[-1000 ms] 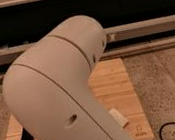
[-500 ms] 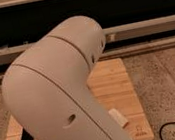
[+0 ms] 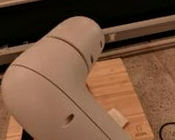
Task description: Place the pepper on the white sponge
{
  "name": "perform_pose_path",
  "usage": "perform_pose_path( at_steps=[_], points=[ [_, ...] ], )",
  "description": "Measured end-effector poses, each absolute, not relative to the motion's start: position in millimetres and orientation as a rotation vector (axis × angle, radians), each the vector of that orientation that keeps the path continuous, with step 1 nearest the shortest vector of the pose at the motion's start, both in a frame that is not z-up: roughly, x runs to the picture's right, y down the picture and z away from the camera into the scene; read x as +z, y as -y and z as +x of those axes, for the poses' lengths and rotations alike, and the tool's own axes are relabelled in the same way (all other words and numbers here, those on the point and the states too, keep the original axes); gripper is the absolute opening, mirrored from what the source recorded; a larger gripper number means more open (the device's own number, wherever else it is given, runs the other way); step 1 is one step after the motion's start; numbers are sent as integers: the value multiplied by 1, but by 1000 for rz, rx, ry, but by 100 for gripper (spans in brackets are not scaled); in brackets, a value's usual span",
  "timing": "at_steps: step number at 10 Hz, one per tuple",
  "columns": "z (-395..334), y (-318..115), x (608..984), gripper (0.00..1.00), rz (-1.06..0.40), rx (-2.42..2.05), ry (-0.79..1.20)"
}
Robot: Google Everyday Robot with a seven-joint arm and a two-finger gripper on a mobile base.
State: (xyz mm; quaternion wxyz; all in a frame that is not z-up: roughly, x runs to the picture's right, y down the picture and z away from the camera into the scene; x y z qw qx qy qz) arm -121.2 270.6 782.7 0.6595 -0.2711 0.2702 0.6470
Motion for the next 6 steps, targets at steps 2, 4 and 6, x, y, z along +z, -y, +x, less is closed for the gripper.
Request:
perform_pose_path(
  at_steps=[2, 4, 6],
  points=[
    [-117, -263, 781, 4, -630, 1472, -609],
    [-120, -254, 778, 0, -638, 1468, -599],
    [-119, -246, 776, 0, -637, 1468, -593]
  ],
)
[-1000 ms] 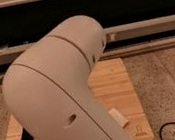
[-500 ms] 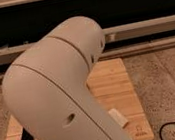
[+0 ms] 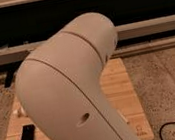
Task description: Place the pepper on the white sponge
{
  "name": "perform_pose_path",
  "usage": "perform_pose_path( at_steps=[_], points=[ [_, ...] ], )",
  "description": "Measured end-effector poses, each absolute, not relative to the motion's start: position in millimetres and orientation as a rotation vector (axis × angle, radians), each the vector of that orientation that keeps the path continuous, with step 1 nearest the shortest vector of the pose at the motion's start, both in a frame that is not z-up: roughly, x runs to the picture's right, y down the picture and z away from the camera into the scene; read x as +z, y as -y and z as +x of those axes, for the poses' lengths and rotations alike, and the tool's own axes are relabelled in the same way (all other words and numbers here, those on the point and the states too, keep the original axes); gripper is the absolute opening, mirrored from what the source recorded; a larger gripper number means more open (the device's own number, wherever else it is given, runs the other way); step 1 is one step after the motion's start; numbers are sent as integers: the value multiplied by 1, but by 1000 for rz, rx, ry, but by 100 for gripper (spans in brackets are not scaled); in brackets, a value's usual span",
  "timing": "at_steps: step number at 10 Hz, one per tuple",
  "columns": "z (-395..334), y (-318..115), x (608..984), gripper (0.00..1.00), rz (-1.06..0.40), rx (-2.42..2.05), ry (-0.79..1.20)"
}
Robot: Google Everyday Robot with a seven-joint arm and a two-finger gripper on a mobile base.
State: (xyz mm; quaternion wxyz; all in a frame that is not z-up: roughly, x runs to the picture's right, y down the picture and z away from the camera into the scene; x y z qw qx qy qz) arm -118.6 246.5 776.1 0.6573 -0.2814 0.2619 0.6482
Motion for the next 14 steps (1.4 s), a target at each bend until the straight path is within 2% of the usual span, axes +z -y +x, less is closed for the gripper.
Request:
perform_pose_path(
  at_steps=[6, 11, 14],
  points=[
    [-113, -187, 750, 0, -617, 1466, -520],
    [-82, -131, 738, 0, -698, 1466, -312],
    [-48, -100, 723, 0, -692, 1468, -236]
  ],
)
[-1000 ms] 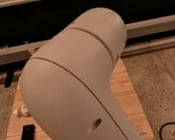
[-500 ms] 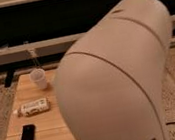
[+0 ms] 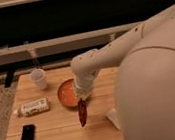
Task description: Place the pepper on the white sponge
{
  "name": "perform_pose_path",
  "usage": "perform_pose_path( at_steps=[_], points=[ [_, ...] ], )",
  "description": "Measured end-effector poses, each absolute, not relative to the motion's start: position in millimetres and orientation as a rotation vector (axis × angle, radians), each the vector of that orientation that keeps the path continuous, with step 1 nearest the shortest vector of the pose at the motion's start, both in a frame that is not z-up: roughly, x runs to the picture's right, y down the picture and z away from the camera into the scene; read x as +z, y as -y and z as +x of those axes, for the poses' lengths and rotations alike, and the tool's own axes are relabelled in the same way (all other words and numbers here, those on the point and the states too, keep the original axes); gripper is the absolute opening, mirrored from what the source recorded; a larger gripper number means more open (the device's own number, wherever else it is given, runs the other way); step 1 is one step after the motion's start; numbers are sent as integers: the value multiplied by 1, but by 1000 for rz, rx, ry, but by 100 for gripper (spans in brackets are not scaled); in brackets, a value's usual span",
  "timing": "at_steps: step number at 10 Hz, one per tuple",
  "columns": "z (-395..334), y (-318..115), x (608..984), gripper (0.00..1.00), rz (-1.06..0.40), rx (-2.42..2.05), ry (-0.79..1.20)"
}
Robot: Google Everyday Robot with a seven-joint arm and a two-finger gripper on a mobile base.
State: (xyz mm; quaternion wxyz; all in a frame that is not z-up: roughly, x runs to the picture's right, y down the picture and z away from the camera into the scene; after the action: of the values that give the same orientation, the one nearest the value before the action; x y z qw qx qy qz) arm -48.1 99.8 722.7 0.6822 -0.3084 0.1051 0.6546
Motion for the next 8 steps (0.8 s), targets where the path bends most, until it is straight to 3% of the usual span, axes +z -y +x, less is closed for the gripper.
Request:
perform_pose_path(
  at_steps=[8],
  points=[
    [51, -74, 693, 0, -530, 1484, -339]
  ],
)
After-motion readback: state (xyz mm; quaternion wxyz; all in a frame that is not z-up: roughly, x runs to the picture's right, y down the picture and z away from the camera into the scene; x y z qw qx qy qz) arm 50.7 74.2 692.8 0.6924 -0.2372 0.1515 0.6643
